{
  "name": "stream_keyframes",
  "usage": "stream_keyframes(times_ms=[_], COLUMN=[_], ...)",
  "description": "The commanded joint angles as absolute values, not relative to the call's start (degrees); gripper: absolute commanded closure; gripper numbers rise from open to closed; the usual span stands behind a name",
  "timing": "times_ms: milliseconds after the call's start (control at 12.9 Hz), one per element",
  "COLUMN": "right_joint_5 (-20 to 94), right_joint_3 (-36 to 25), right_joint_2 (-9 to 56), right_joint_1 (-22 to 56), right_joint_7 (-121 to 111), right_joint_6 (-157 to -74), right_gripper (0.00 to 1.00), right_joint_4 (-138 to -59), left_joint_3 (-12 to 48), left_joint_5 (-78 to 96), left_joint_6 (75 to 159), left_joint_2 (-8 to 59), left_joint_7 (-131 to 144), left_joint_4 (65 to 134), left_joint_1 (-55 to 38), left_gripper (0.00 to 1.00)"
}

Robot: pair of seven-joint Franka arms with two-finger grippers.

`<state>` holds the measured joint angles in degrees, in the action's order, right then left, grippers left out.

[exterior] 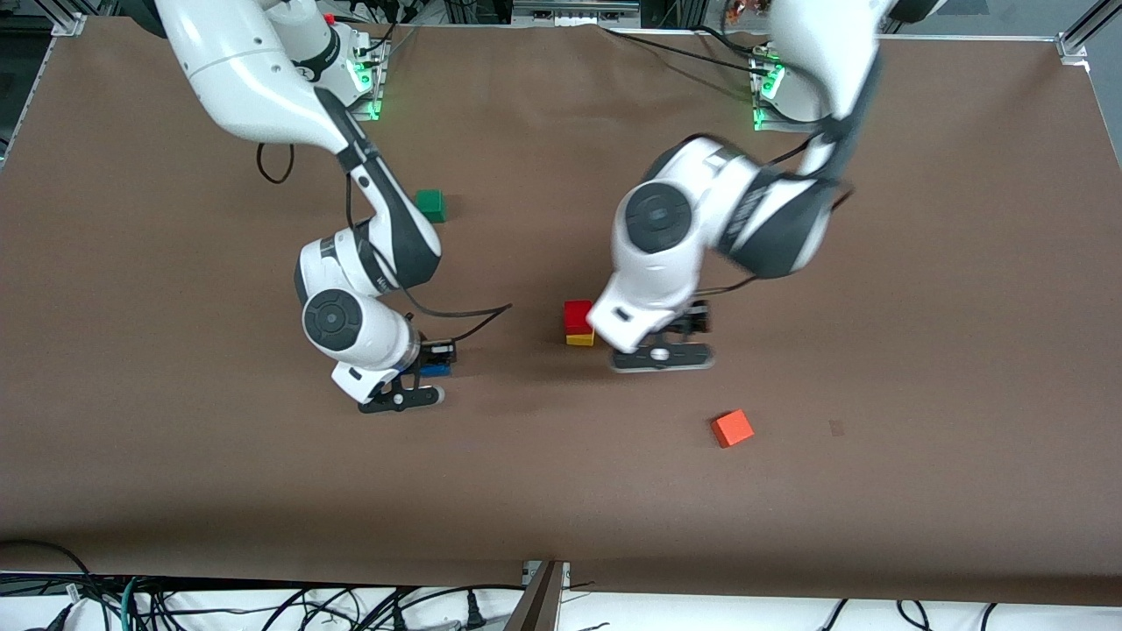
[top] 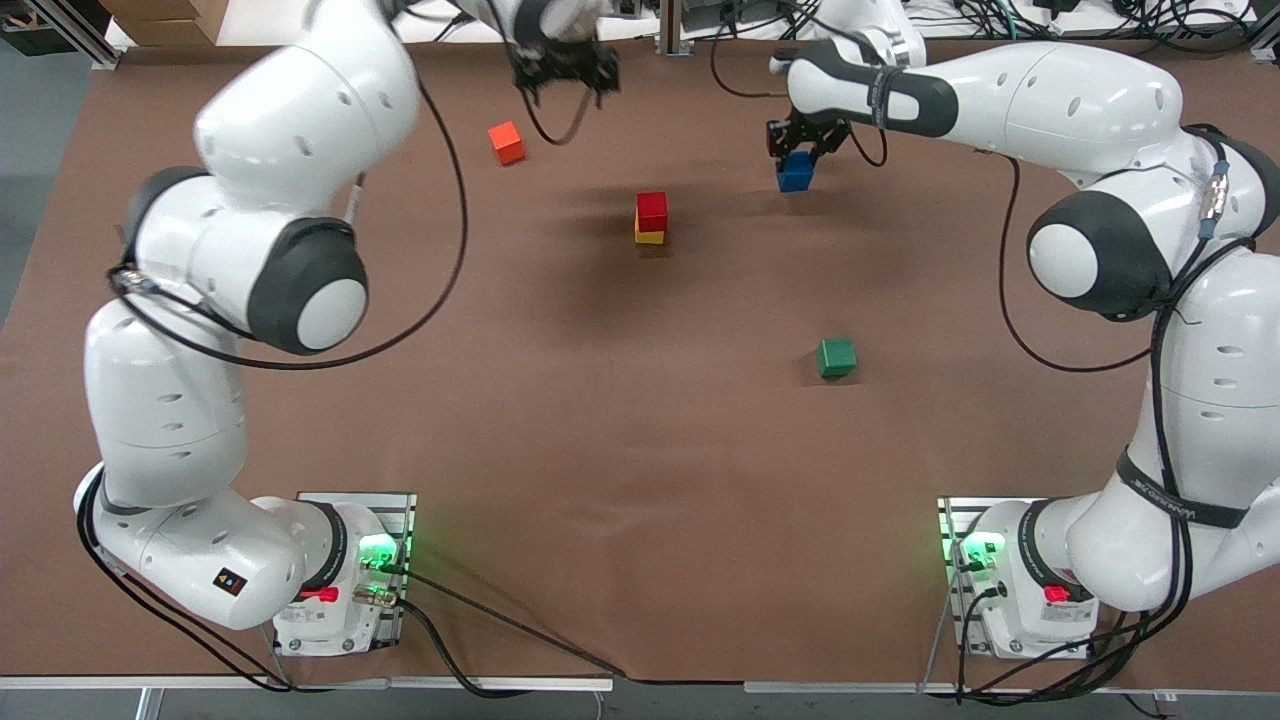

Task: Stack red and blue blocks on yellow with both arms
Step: 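Open the left gripper and withdraw while the right gripper carries the blue cube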

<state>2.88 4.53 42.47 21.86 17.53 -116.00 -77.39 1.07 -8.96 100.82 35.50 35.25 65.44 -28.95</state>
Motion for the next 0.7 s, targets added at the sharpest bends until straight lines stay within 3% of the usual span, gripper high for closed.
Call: stream_keyframes(times_ms=[0,387,619], right_joint_5=[3.8,4.7,4.6], right_joint_3=[4.2,4.7,4.6], right_joint_2=[42.5,42.8,43.2], right_joint_1=[27.0,35.3,39.5], right_joint_7=[25.4,37.9,44.3], right_joint_6=[-110.6,-110.7,-111.9], right_gripper=[0.65,0.65,0.65], right_joint_4=[-71.1,-66.1,-65.4], left_joint_3=[0.2,0.4,0.4], left_joint_5=[-9.3,-7.7,-2.6], left_joint_6=[96.9,90.3,88.2], left_joint_2=[28.5,21.0,20.7], left_joint_7=[28.9,21.4,18.7], left_joint_4=[66.7,66.8,66.8], left_joint_1=[-23.3,-12.8,-5.4], left_gripper=[0.0,0.0,0.0])
